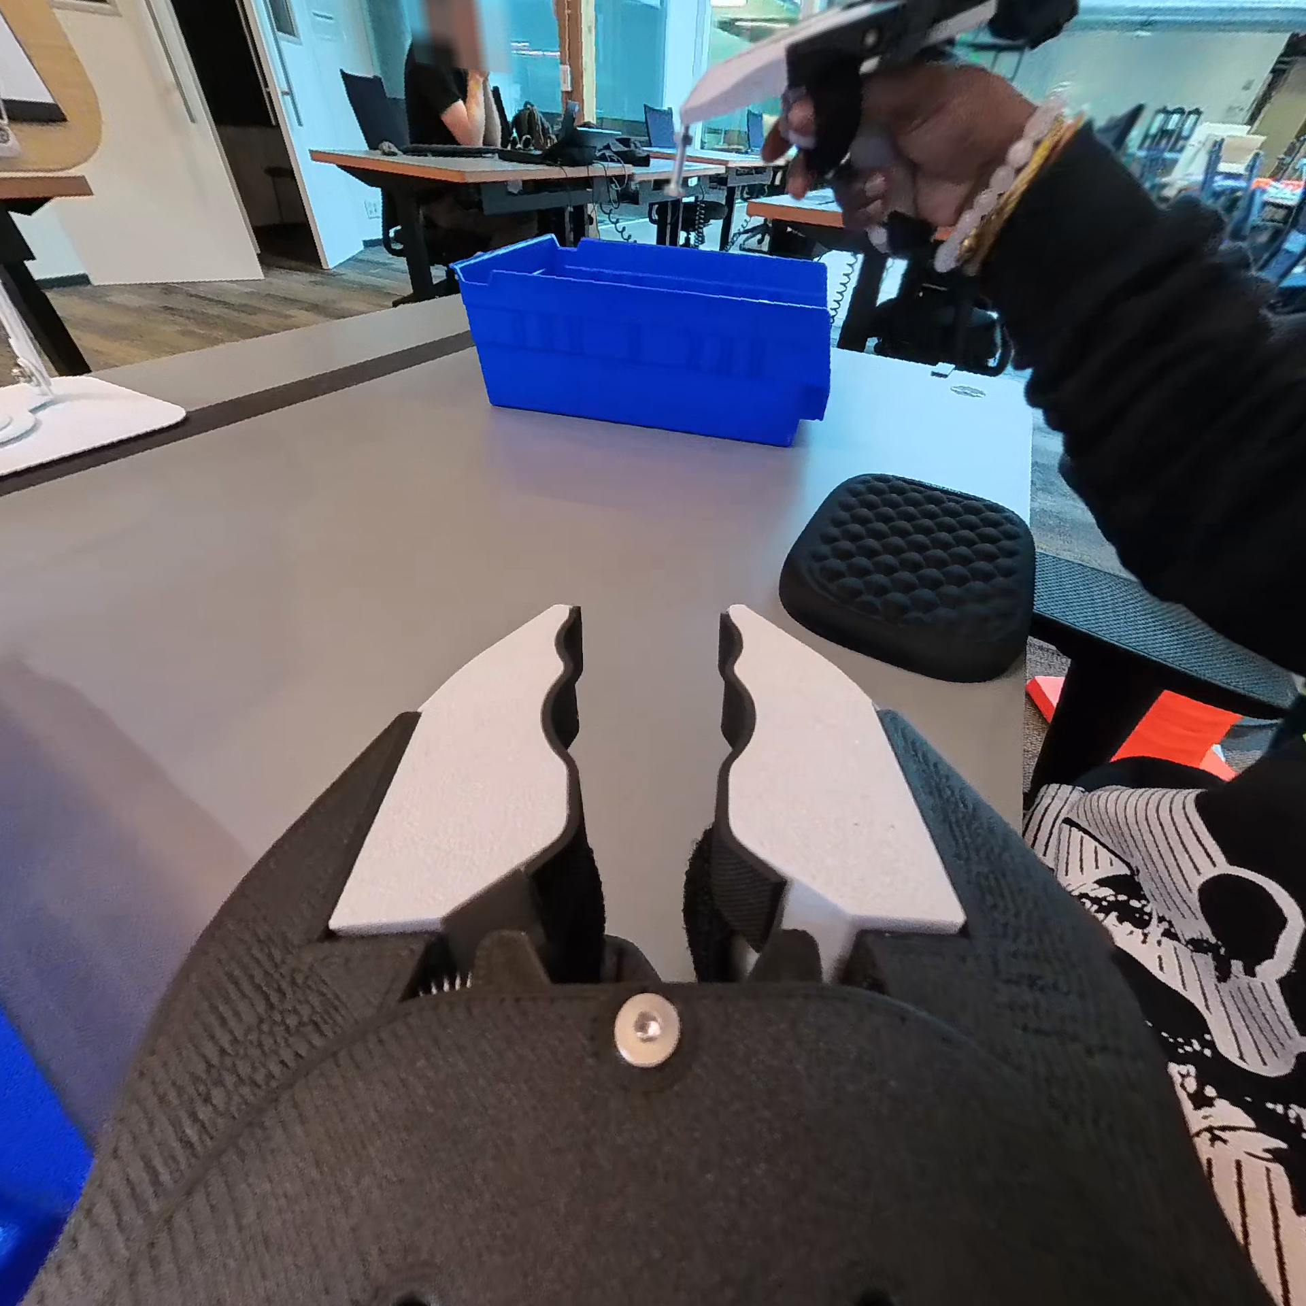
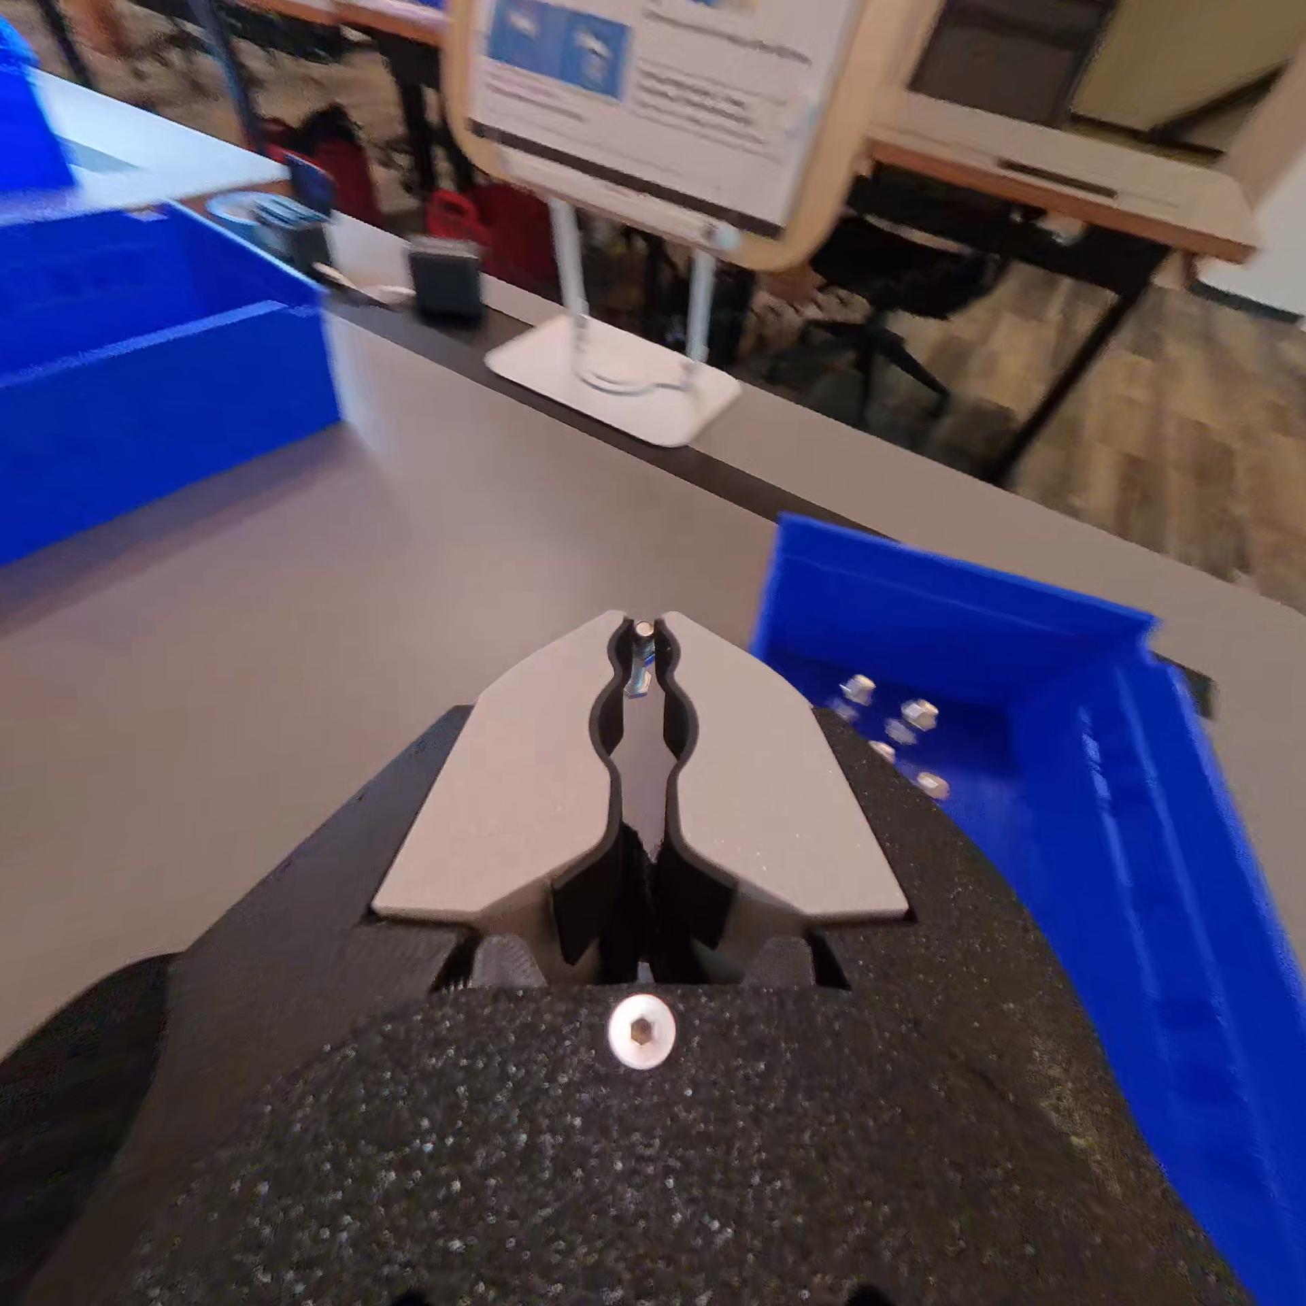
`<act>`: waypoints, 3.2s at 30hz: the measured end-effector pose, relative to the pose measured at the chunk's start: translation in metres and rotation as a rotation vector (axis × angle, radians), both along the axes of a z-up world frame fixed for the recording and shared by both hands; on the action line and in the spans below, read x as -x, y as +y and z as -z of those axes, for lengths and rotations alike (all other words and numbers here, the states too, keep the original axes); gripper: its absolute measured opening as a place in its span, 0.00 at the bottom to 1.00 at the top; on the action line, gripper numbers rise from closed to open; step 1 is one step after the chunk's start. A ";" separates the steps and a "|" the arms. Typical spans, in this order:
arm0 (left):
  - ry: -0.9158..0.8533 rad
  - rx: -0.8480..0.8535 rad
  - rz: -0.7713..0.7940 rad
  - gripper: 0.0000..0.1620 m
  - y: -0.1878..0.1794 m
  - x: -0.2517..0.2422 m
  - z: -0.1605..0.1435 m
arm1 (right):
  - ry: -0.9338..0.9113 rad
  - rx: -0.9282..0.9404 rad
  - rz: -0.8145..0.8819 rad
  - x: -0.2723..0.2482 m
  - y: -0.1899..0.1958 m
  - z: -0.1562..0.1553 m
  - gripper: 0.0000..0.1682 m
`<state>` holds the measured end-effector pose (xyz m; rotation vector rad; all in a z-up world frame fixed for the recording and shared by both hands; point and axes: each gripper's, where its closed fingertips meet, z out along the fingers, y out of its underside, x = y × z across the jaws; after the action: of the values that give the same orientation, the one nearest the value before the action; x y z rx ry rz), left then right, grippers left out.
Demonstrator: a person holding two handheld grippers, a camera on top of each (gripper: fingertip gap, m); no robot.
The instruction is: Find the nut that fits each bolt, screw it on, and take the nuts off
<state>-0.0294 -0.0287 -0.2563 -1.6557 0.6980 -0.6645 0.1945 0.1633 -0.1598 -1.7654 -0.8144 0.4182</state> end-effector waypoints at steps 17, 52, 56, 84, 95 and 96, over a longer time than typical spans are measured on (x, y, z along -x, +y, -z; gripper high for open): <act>-0.014 0.021 -0.016 0.23 0.003 0.002 0.001 | -0.146 0.309 0.429 -0.132 0.139 0.132 0.04; -0.021 0.010 -0.023 0.23 0.003 0.004 -0.001 | 0.256 -0.064 -0.010 0.014 -0.031 0.018 0.36; -0.026 -0.009 -0.020 0.23 0.001 0.004 -0.006 | 0.334 -0.032 -0.157 0.056 -0.079 0.040 0.34; 0.754 0.695 -0.258 0.22 0.064 0.253 0.026 | 0.398 0.071 -0.326 0.087 -0.106 0.085 0.32; 0.758 0.868 -0.170 0.14 0.101 0.261 0.063 | 0.413 0.076 -0.322 0.086 -0.105 0.084 0.30; 0.778 0.869 -0.141 0.13 0.099 0.261 0.064 | 0.414 0.077 -0.322 0.086 -0.105 0.084 0.30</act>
<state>-0.2905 0.0706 -0.3203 -2.8054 0.8755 -0.1790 0.1089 0.0585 -0.2441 -1.5414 -0.7886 1.0042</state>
